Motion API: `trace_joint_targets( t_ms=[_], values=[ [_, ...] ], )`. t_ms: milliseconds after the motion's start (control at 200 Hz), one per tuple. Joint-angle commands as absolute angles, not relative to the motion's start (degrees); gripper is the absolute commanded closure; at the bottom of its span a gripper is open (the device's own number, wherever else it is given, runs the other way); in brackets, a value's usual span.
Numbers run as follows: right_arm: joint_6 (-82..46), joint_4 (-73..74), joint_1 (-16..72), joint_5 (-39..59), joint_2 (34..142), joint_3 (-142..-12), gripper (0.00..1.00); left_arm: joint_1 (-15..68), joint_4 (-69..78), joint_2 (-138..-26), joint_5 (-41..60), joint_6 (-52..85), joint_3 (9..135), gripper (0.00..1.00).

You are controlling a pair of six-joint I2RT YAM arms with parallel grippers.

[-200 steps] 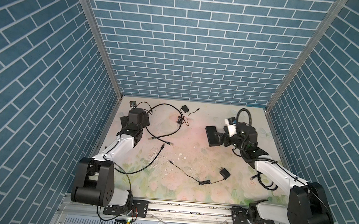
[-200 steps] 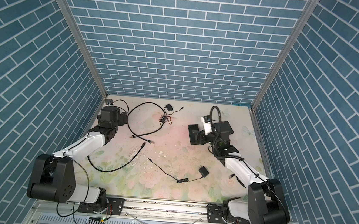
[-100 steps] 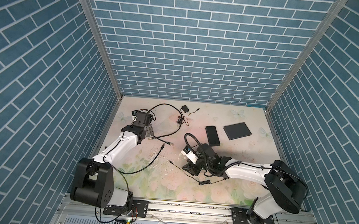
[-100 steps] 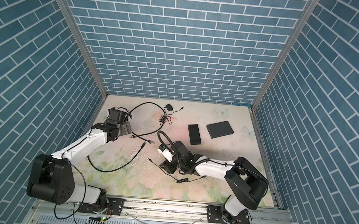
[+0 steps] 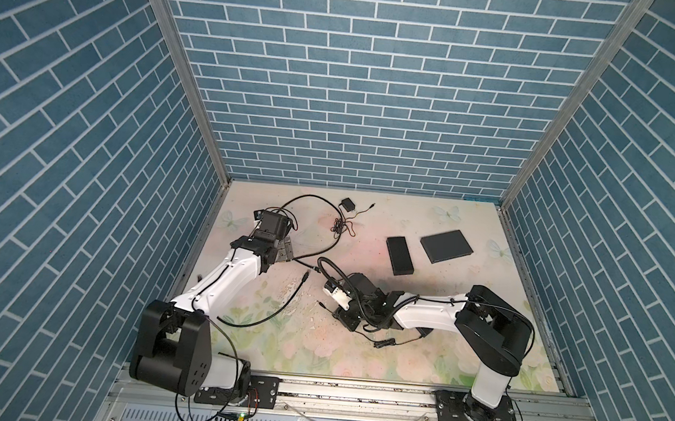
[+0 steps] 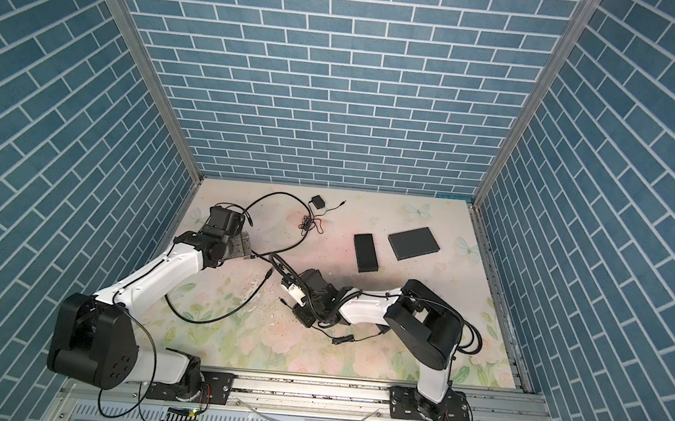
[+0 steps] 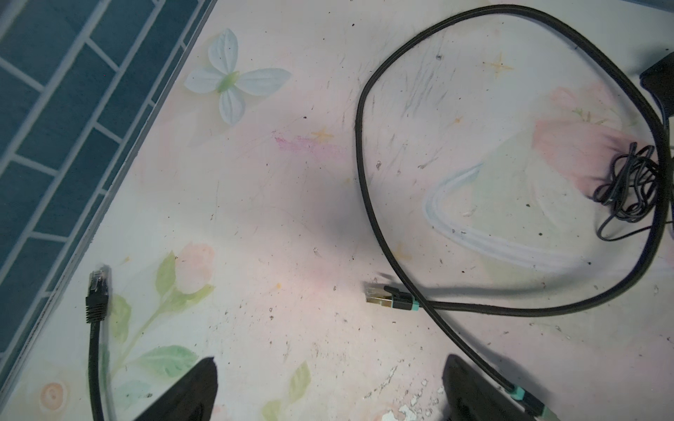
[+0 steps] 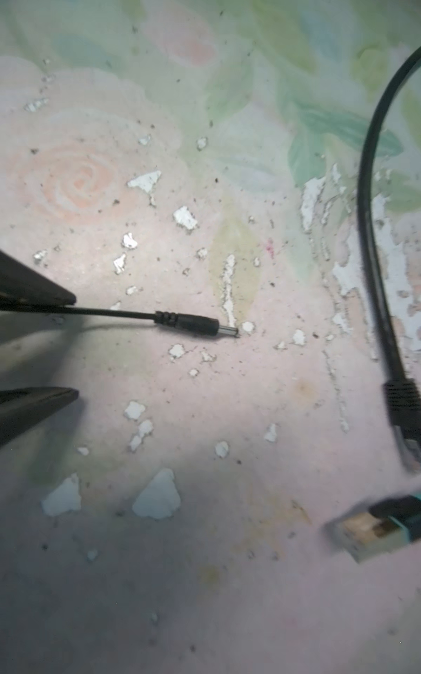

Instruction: Insert the plug into the switch port

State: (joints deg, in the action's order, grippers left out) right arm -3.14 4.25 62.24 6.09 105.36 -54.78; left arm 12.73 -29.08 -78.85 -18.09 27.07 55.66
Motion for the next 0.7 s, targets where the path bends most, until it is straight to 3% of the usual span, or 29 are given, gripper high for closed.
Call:
trace_joint_targets(
  t_ms=[0, 300, 415, 695],
  values=[
    [-3.1, 0.6, 63.5, 3.2, 107.7, -57.2, 0.68, 13.3, -31.3, -77.6, -19.1, 25.8, 57.6, 0.03],
    [-2.9, 1.4, 63.7, 0.5, 106.4, -55.2, 0.99, 15.8, -33.1, -77.3, -15.2, 22.8, 60.0, 0.05],
    [-4.1, 4.2, 61.0, 3.1, 101.6, -52.1, 1.00, 17.9, -34.2, -76.9, -6.7, 22.2, 59.4, 0.08],
    [-4.3, 13.4, 53.0, 14.6, 89.7, -42.4, 1.00, 18.5, -23.4, -73.2, 26.5, 25.4, 50.8, 0.22]
  ],
)
